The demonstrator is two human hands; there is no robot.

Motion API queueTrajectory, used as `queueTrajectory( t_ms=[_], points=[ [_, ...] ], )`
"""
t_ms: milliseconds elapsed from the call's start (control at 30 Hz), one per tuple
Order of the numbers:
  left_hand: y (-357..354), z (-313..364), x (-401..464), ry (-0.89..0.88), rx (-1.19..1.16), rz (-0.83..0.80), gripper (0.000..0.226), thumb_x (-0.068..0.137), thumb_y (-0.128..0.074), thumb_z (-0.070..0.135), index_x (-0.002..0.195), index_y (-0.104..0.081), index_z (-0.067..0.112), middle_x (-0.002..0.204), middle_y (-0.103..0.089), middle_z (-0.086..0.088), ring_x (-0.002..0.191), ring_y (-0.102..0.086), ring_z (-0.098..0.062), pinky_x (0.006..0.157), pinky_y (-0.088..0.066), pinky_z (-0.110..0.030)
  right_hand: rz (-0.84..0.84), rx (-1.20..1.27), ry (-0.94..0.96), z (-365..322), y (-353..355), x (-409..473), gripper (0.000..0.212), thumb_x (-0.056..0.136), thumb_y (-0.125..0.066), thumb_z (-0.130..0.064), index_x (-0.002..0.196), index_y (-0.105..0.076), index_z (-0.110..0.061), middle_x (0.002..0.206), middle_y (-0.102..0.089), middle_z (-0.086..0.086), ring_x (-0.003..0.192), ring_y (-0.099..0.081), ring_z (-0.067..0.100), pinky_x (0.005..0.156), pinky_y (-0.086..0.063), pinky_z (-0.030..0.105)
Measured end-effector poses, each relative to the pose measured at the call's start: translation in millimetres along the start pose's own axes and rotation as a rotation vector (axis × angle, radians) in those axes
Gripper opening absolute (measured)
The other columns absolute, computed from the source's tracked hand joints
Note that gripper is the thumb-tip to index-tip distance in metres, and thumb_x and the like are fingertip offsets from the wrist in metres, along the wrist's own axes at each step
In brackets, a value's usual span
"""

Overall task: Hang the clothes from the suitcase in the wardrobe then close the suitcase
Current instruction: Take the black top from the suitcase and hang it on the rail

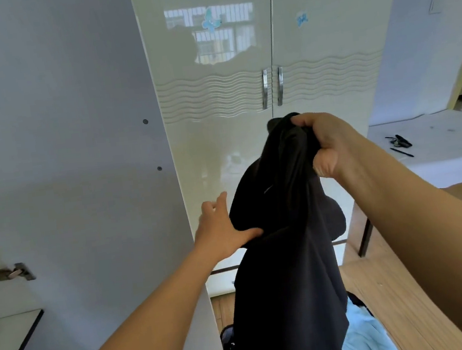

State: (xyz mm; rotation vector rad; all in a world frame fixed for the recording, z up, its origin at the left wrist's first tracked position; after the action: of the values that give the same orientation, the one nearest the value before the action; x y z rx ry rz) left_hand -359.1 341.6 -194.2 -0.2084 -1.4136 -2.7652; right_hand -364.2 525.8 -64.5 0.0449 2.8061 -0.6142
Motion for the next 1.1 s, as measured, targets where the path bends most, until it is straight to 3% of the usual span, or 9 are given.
queueTrajectory(
  t_ms=[200,333,567,667,733,800,867,933,1100],
  points=[
    [-20.5,41.8,3.6,0.277,-0.737,-0.134,0.02,0.092,-0.059,0.017,0.104,-0.066,0.003,0.101,-0.069,-0.017,0.095,-0.066,-0.031,0.091,-0.052,-0.045,-0.04,-0.01,0.02,-8.8,6.3,-12.9,0.019,0.089,-0.05,-0.018,0.09,-0.065,-0.006,0.08,-0.068,0.01,0.071,-0.064,0.025,0.066,-0.057,0.043],
    [8.3,31.0,12.0,0.635,-1.396,-0.226,0.017,0.098,-0.049,0.012,0.091,-0.059,0.001,0.087,-0.065,-0.015,0.08,-0.062,-0.028,0.075,-0.052,-0.041,0.168,-0.035,0.087,-21.6,57.3,-9.2,0.007,0.085,-0.056,-0.018,0.08,-0.061,-0.015,0.076,-0.065,0.002,0.068,-0.062,0.019,0.07,-0.052,0.03],
    [39.6,47.9,35.2,0.567,-1.429,-0.236,0.024,0.094,-0.041,0.009,0.09,-0.062,-0.001,0.085,-0.067,-0.018,0.067,-0.068,-0.031,0.066,-0.057,-0.046,0.163,-0.076,-0.119,5.9,109.5,8.1,0.014,0.086,-0.05,-0.008,0.073,-0.056,-0.01,0.059,-0.063,0.007,0.059,-0.059,0.021,0.065,-0.054,0.03],
    [55.1,39.6,45.3,0.359,-1.109,-0.199,0.046,0.08,-0.074,0.024,0.121,-0.056,0.014,0.116,-0.063,-0.011,0.1,-0.064,-0.027,0.084,-0.055,-0.041,0.132,-0.033,-0.051,6.9,120.6,20.0,0.024,0.088,-0.041,0.0,0.09,-0.062,-0.013,0.074,-0.065,0.006,0.061,-0.061,0.019,0.057,-0.054,0.026],
    [54.3,38.8,41.1,0.151,-0.375,-0.227,0.065,0.071,-0.078,0.009,0.131,-0.054,0.02,0.121,-0.06,-0.004,0.108,-0.06,-0.024,0.093,-0.05,-0.033,0.026,-0.157,0.032,11.0,119.5,24.3,0.03,0.088,-0.044,0.003,0.1,-0.064,-0.015,0.086,-0.066,0.007,0.074,-0.061,0.02,0.067,-0.052,0.031],
    [47.0,36.9,36.9,0.028,0.325,-0.198,0.04,0.078,-0.061,-0.001,0.115,-0.065,0.013,0.107,-0.064,-0.005,0.096,-0.061,-0.024,0.08,-0.051,-0.03,0.047,-0.729,0.087,24.6,116.5,26.9,0.031,0.081,-0.054,0.008,0.102,-0.065,-0.011,0.094,-0.064,0.012,0.083,-0.06,0.025,0.075,-0.05,0.032],
    [53.7,49.3,35.5,0.016,0.585,-0.032,0.03,0.079,-0.049,-0.005,0.101,-0.067,0.006,0.095,-0.063,-0.011,0.085,-0.062,-0.027,0.067,-0.048,-0.03,0.18,-1.43,0.177,32.3,110.4,33.3,0.027,0.08,-0.053,0.005,0.102,-0.063,-0.007,0.102,-0.063,0.017,0.093,-0.058,0.032,0.077,-0.047,0.032],
    [96.2,85.7,51.7,-0.038,0.456,0.32,0.032,0.084,-0.046,-0.003,0.112,-0.06,0.002,0.107,-0.059,-0.014,0.094,-0.06,-0.031,0.071,-0.045,-0.032,0.409,-1.687,0.486,3.7,86.9,29.1,0.028,0.083,-0.049,-0.001,0.107,-0.064,-0.003,0.111,-0.063,0.021,0.103,-0.057,0.037,0.083,-0.044,0.033],
    [220.0,154.0,51.5,-0.354,0.023,1.334,0.028,0.082,-0.037,0.01,0.096,-0.061,0.009,0.095,-0.062,-0.012,0.087,-0.059,-0.026,0.073,-0.041,-0.032,0.865,-0.862,1.498,-118.7,30.0,-41.3,0.059,0.067,-0.037,-0.001,0.121,-0.058,-0.012,0.112,-0.056,0.022,0.102,-0.05,0.025,0.08,-0.034,0.014]
  ],
)
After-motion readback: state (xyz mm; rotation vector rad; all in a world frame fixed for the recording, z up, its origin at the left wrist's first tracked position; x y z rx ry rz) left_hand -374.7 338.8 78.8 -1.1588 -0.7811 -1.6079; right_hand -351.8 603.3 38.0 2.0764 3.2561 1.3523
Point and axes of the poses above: each hand's wrist, its own x-axis towards the middle knuckle, its own y-axis out of the back of the hand, z = x × y, the point moved 3 cm from there along x, towards the middle knuckle
